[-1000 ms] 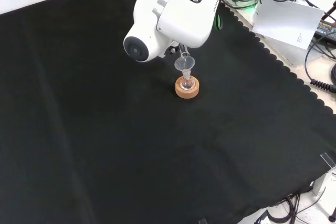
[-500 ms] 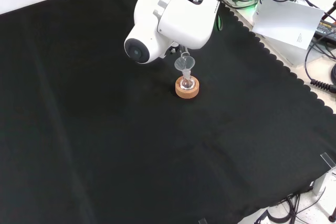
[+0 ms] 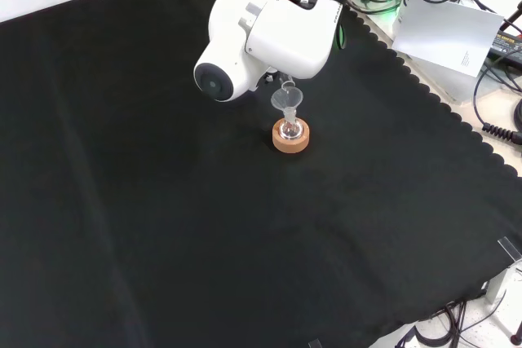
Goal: Pour the water from the graduated cylinder into the round-bottom flask.
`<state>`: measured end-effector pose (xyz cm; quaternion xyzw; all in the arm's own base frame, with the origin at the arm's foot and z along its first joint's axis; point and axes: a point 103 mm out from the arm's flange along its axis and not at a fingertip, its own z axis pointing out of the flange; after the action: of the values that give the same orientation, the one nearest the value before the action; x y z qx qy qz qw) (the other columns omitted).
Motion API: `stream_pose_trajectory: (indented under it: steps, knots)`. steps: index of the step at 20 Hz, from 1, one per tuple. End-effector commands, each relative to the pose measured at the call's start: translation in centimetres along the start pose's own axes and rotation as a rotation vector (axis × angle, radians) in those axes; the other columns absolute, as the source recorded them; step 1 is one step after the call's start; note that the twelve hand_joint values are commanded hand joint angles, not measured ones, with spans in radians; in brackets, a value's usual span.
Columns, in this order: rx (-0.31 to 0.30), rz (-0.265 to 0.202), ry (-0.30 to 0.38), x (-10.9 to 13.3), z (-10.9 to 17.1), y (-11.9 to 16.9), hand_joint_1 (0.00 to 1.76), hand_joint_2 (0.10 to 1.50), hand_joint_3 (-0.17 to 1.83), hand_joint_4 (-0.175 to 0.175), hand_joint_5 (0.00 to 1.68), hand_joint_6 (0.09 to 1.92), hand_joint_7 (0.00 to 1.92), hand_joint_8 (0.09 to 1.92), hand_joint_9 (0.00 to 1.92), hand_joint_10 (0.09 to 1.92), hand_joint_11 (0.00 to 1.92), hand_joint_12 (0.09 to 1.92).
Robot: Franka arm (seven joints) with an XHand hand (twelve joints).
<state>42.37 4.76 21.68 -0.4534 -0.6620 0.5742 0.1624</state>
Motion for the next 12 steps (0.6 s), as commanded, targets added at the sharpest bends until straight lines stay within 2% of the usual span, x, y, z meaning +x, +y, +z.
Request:
stream_pose_trajectory:
  steps: [1, 3, 6, 12]
  knots:
    - [-0.007, -0.018, -0.015, -0.91, 0.89, -0.37, 1.22, 1.1, 0.0, 0.043, 1.01, 0.98, 1.06, 0.9, 1.45, 0.09, 1.29, 0.74]
    - [-0.004, -0.012, -0.032, -0.18, 0.25, -0.54, 1.22, 1.1, 0.0, 0.043, 1.01, 0.98, 1.06, 0.9, 1.45, 0.09, 1.29, 0.74]
    - [-0.011, -0.027, -0.03, -0.08, 0.24, -0.55, 1.22, 1.1, 0.0, 0.043, 1.01, 0.98, 1.06, 0.9, 1.45, 0.09, 1.29, 0.74]
    - [-0.032, -0.027, -0.037, -0.96, 0.56, -0.58, 1.22, 1.1, 0.0, 0.043, 1.01, 0.98, 1.06, 0.9, 1.45, 0.09, 1.29, 0.74]
